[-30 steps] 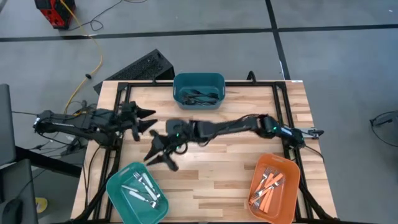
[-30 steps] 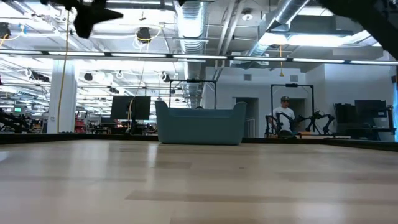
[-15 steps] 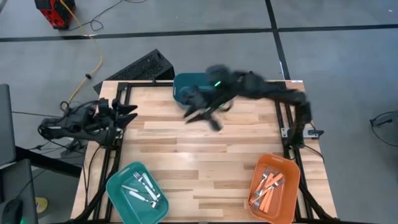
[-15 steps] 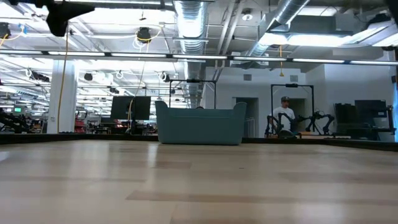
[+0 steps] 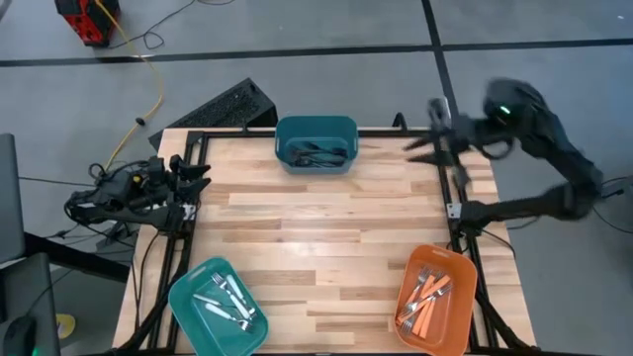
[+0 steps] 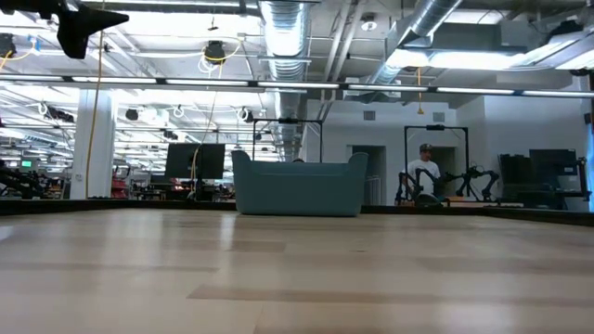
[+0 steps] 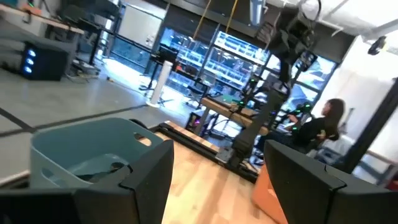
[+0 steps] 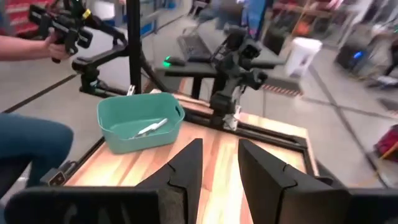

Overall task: Sort silverware by color (type)
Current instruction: Return to Home Position

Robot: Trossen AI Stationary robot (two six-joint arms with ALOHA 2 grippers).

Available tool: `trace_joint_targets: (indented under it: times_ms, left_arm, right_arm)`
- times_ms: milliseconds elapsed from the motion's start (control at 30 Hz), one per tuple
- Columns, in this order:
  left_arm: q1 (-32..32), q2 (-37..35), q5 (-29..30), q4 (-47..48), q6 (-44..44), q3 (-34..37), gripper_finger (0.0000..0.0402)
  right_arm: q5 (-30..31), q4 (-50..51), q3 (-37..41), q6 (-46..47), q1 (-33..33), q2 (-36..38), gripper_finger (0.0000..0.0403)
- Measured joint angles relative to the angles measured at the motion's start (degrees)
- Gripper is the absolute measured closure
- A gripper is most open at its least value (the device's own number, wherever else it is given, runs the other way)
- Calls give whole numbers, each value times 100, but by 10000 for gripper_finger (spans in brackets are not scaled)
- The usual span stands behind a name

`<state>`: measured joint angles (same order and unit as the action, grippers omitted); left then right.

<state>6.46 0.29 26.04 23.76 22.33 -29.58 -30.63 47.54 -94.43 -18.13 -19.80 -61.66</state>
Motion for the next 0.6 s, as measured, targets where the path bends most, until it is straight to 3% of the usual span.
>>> trace_joint_targets:
  times_ms: [133,233,400,600]
  left_arm:
    - [0,55,214,-175,-245,119,167]
    - [0,52,302,-530,-351,362,167]
    - [0,55,245,-1248,-324,988,167]
    - [0,53,-600,-1945,-300,1418,167]
  right_arm:
    - [-35,-931,1654,304,-185,1593,275]
    - [276,-1980,2803,732,-288,2711,275]
    - [534,-3101,4242,1309,-365,4188,275]
    - [975,-3662,5468,2031,-365,5245,275]
